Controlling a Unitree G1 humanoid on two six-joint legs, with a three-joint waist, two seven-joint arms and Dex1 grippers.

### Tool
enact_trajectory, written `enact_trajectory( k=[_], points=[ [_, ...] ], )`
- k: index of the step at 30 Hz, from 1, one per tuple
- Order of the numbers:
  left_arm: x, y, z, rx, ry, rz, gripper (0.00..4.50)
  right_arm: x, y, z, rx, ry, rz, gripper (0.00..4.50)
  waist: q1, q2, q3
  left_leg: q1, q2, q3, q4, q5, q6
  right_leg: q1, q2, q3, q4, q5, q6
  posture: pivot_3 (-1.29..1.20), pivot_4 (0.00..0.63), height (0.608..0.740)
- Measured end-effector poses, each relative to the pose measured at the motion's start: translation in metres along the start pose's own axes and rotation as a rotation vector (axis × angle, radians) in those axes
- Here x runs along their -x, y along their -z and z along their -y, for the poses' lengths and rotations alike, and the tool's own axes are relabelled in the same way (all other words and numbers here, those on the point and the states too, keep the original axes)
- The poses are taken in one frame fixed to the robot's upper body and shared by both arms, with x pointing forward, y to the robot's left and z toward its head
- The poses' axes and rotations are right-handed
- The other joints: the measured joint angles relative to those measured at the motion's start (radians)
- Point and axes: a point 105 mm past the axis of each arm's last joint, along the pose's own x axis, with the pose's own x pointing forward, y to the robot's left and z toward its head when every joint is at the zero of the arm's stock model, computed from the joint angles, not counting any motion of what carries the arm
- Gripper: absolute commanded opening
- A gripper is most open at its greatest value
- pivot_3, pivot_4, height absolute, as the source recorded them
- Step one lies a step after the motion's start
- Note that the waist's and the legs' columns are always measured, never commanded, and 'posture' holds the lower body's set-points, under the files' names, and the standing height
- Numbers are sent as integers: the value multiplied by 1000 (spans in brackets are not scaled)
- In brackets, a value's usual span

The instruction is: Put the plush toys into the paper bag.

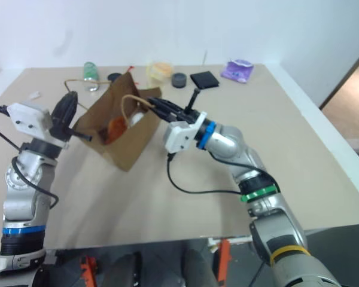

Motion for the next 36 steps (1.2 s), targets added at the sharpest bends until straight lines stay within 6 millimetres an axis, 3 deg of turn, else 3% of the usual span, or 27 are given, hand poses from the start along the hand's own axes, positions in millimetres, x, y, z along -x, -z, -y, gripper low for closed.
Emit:
enact_trajectory(
  k=[1, 2, 7, 9, 10, 17, 23, 26, 30, 33, 36],
  points=[
    [0, 3, 5, 6, 18, -9, 758, 1, 1, -4, -10, -17, -5, 1855, 0, 0, 0, 0, 0, 0, 0, 0, 0, 0, 0, 0, 0, 0, 0, 0, 150, 740],
    [0, 5, 8, 13, 32, -20, 959, 1, 2, -6, -21, -28, -13, 2016, 0, 0, 0, 0, 0, 0, 0, 0, 0, 0, 0, 0, 0, 0, 0, 0, 150, 740],
    [1, 10, 15, 45, 76, -46, 3258, 2, 4, -8, -37, -45, -22, 4342, 0, 0, 0, 0, 0, 0, 0, 0, 0, 0, 0, 0, 0, 0, 0, 0, 150, 740],
    [2, 11, 17, 65, 86, -52, 4241, 2, 3, -7, -41, -38, -15, 4500, 0, 0, 0, 0, 0, 0, 0, 0, 0, 0, 0, 0, 0, 0, 0, 0, 150, 740],
    [3, 11, 18, 72, 90, -55, 4439, 2, 2, -6, -44, -34, -11, 4500, 0, 0, 0, 0, 0, 0, 0, 0, 0, 0, 0, 0, 0, 0, 0, 0, 150, 740],
    [20, 0, 14, 160, 107, -87, 4439, 17, 6, 1, -272, 28, -33, 4500, 0, 0, 0, 0, 0, 0, 0, 0, 0, 0, 0, 0, 0, 0, 0, 0, 150, 740],
    [46, -6, -2, 347, 69, -160, 4439, 40, 28, -37, -766, -50, -194, 4500, -1, 0, 0, 2, 1, 0, 0, 0, 0, 1, 0, 0, 0, 0, 0, 0, 150, 740],
    [63, 0, -2, 438, 106, -253, 4500, 40, 23, -54, -987, -118, -213, 3739, -2, 0, 0, 2, 1, 0, 0, 0, 0, 1, 1, 0, 1, 0, -1, 0, 150, 740],
    [81, 11, 13, 462, 209, -357, 4500, 23, 4, -59, -1134, -181, -163, 1742, -3, 0, 0, 2, 1, 0, 0, 0, 0, 0, 1, 0, 1, 0, -1, 0, 150, 740],
    [90, 21, 28, 437, 284, -410, 4500, -1, -10, -58, -1179, -242, -123, 192, -3, 0, 0, 2, 1, 0, 0, 0, 0, -1, 1, 0, 1, 0, -1, 0, 150, 740],
    [88, 21, 26, 391, 290, -399, 4500, -18, -21, -59, -1162, -294, -89, 80, -2, 0, 0, 2, 1, 0, 0, 0, 0, -1, 1, -1, 1, 0, -2, 0, 150, 740]
  ],
)
